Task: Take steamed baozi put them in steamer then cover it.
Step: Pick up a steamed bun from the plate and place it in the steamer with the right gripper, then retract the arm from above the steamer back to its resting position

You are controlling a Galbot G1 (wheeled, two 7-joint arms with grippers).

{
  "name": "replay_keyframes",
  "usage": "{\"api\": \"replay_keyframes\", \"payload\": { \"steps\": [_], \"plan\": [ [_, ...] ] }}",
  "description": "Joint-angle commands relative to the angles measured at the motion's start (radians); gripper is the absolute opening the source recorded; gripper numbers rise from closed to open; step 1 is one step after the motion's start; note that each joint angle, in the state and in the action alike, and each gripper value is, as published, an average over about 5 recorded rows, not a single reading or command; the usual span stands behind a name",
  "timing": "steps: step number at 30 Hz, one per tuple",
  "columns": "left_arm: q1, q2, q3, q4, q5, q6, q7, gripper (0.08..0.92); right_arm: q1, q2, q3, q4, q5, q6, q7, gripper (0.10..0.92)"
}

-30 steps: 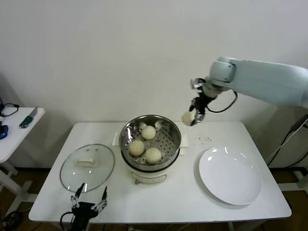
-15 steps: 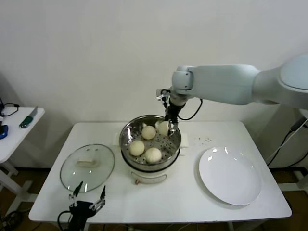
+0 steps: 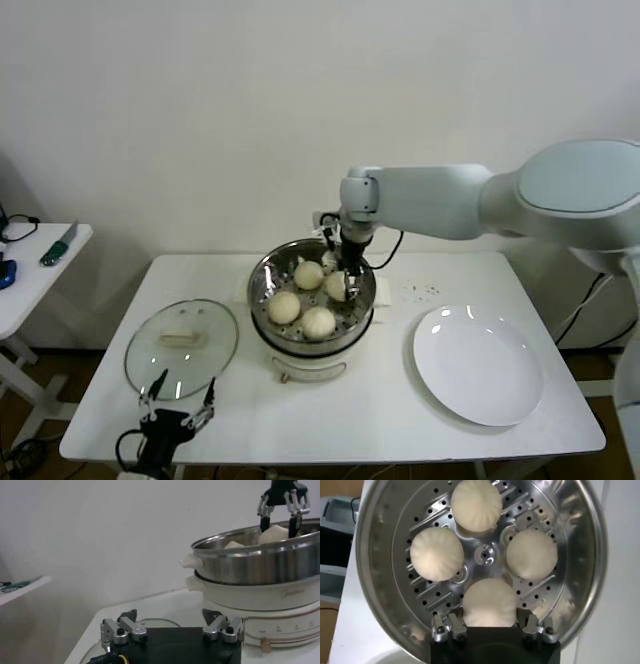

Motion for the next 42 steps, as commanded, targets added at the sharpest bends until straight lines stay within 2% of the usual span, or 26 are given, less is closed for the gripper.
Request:
{"api": "replay_keyframes", "payload": {
  "steps": [1, 8, 15, 20, 26, 31, 34, 42],
  "plan": [
    [-0.012, 0.005, -0.002, 0.009, 0.002, 0.005, 0.000, 0.823, -0.044, 0.021, -0.003, -0.032, -0.028, -0.001, 0.008, 0.707],
    [-0.023, 0.006, -0.003, 0.009, 0.003, 0.013, -0.003, 0.823, -0.028, 0.003, 0.012, -0.020, -0.050, -0.008, -0.008, 0.811],
    [-0.030, 0.007, -0.003, 0.011, 0.004, 0.020, -0.015, 0.823, 0.060, -0.077, 0.044, 0.101, -0.029, -0.012, -0.019, 0.823],
    [-0.032, 0.006, -0.002, 0.012, 0.009, 0.021, -0.017, 0.823, 0.118, -0.199, 0.116, 0.175, -0.027, 0.006, 0.003, 0.823],
    [-0.076, -0.020, -0.011, 0.013, 0.024, 0.039, -0.034, 0.823, 0.088, -0.397, 0.259, 0.257, -0.036, 0.096, 0.210, 0.823],
    [-0.094, -0.026, -0.012, 0.002, 0.021, 0.035, -0.033, 0.823, -0.039, -0.559, 0.370, 0.365, 0.018, 0.190, 0.538, 0.823],
    [-0.110, -0.030, -0.007, -0.007, 0.015, 0.026, -0.027, 0.823, -0.170, -0.654, 0.480, 0.423, 0.040, 0.230, 0.683, 0.823],
    [-0.130, -0.037, 0.010, -0.022, 0.115, 0.042, -0.043, 0.823, -0.609, -0.880, 0.942, 0.573, -0.002, 0.284, 0.830, 0.823]
  ]
}}
